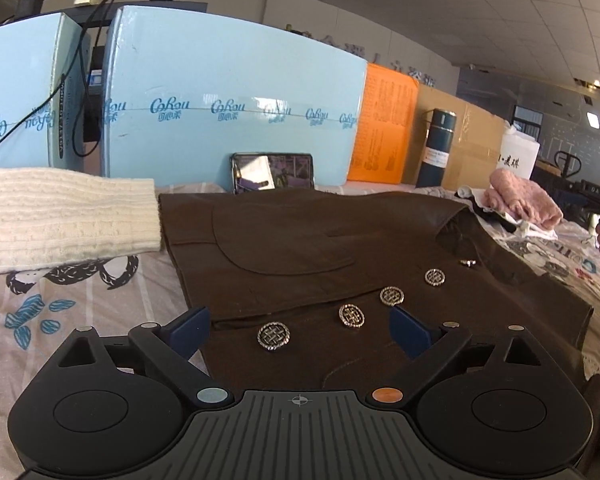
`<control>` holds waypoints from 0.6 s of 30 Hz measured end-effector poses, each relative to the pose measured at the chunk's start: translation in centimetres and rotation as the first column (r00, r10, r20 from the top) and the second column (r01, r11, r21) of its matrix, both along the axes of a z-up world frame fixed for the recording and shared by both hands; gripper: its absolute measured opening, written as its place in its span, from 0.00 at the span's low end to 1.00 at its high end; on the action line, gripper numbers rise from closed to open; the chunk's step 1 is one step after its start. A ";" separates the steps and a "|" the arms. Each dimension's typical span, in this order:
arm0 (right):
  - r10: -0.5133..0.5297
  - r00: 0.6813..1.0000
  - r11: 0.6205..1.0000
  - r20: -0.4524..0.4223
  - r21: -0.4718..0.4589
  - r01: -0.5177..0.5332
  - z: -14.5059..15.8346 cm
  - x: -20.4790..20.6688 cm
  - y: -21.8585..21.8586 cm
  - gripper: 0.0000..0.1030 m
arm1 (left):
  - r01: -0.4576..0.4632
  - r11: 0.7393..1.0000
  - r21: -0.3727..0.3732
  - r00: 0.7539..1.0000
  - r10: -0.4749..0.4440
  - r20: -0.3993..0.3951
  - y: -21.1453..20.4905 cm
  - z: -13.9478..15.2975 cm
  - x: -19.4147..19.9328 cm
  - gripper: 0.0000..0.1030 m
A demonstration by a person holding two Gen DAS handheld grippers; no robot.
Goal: Fold clothes
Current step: 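Open both grippers and release the spread jacket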
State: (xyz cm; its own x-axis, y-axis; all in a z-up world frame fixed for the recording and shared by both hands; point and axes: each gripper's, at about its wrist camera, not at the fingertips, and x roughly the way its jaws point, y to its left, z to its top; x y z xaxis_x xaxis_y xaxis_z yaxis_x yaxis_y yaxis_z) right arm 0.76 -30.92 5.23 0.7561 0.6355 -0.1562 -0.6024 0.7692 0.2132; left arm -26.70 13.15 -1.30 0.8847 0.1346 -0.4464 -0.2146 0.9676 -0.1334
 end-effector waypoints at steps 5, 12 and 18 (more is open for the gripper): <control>0.252 0.968 0.966 0.011 -0.058 -0.251 0.3 -2.4 2.2 0.79 | 0.004 1.000 -0.007 0.999 -0.004 -0.048 0.2 -0.6 0.5 0.95; 0.524 0.850 0.831 -0.048 -0.192 -0.523 -1.7 -6.1 9.5 0.79 | -0.011 0.999 -0.041 0.998 0.008 -0.062 1.0 -0.9 0.3 0.95; 0.652 0.751 0.703 -0.104 -0.290 -0.649 -3.3 -8.7 13.2 0.79 | -0.002 0.998 -0.067 0.998 -0.002 -0.063 1.4 -1.1 0.3 0.96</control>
